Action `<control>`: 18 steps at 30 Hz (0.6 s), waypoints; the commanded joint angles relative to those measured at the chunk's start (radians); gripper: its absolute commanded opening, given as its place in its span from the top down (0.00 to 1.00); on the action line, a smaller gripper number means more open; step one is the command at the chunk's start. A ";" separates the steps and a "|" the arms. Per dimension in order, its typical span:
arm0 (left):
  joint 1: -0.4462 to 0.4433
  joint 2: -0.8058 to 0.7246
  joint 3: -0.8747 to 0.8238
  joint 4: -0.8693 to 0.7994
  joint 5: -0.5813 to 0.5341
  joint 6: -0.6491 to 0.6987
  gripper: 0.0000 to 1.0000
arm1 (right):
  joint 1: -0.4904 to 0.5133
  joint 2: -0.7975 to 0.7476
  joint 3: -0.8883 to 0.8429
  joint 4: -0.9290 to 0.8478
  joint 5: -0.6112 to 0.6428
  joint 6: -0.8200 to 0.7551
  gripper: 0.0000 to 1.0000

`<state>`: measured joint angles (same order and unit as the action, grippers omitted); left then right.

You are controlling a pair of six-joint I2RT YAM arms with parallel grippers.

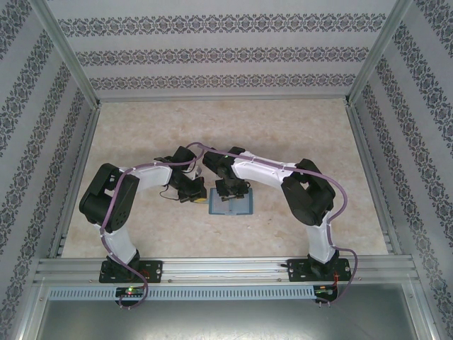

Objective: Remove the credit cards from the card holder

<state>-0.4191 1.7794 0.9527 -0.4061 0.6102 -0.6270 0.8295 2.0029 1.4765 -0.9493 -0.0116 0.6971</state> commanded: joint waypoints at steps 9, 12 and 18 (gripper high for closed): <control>-0.019 -0.050 -0.001 -0.022 0.016 -0.028 1.00 | 0.006 -0.012 -0.045 0.006 0.022 -0.013 0.75; -0.029 -0.051 -0.004 -0.006 0.023 -0.042 1.00 | 0.003 -0.032 -0.051 0.015 0.027 -0.009 0.76; -0.034 -0.011 -0.006 -0.008 -0.003 -0.029 1.00 | 0.006 -0.077 -0.046 0.054 -0.028 0.009 0.73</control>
<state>-0.4416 1.7554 0.9531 -0.4099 0.6205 -0.6586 0.8291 1.9747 1.4395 -0.9226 -0.0166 0.6971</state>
